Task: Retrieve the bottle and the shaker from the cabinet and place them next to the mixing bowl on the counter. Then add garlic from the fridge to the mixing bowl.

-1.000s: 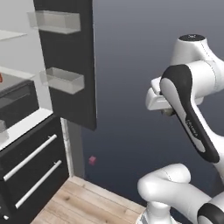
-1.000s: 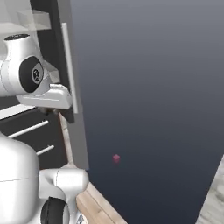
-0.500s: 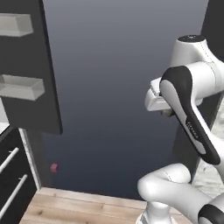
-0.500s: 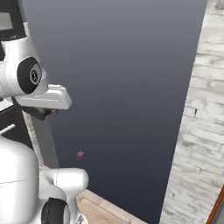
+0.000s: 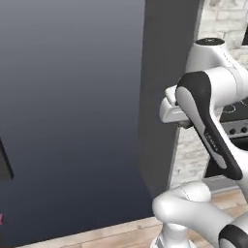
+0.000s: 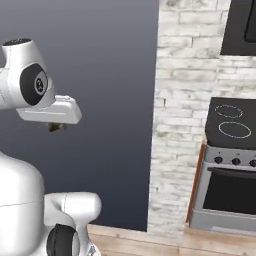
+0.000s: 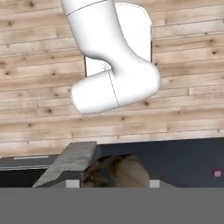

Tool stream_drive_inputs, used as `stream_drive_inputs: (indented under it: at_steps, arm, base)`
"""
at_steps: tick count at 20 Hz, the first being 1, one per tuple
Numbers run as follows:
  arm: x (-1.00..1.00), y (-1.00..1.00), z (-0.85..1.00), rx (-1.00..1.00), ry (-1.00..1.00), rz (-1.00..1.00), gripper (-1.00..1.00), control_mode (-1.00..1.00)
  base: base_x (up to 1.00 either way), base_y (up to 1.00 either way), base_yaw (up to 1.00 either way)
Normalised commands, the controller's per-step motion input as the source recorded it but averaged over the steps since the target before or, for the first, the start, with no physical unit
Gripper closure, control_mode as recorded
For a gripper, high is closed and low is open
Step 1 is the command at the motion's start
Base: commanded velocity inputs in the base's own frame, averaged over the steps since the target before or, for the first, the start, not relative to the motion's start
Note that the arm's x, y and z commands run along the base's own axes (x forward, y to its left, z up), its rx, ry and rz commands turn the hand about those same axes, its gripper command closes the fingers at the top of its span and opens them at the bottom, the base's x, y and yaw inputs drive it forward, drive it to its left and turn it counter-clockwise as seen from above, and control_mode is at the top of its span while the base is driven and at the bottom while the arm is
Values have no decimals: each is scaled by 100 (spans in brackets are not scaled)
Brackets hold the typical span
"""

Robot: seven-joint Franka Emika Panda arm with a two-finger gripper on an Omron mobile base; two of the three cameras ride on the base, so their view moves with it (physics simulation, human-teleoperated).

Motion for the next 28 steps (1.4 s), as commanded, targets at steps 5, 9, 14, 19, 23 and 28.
stream_drive_inputs:
  at_steps: [5, 9, 14, 19, 23, 28]
  arm:
    - [0, 0, 0, 0, 0, 0, 100, 100]
    - [0, 0, 0, 0, 0, 0, 100, 100]
    - [0, 0, 0, 0, 0, 0, 100, 100]
    - [0, 0, 0, 0, 0, 0, 100, 100]
    - [0, 0, 0, 0, 0, 0, 100, 100]
    - [0, 0, 0, 0, 0, 0, 100, 100]
  base:
    - [-22, -9, -64]
    - [-2, -53, -49]
    - [4, -90, -22]
    - [0, -100, -9]
    - [-1, -100, 0]
    - [3, -100, 5]
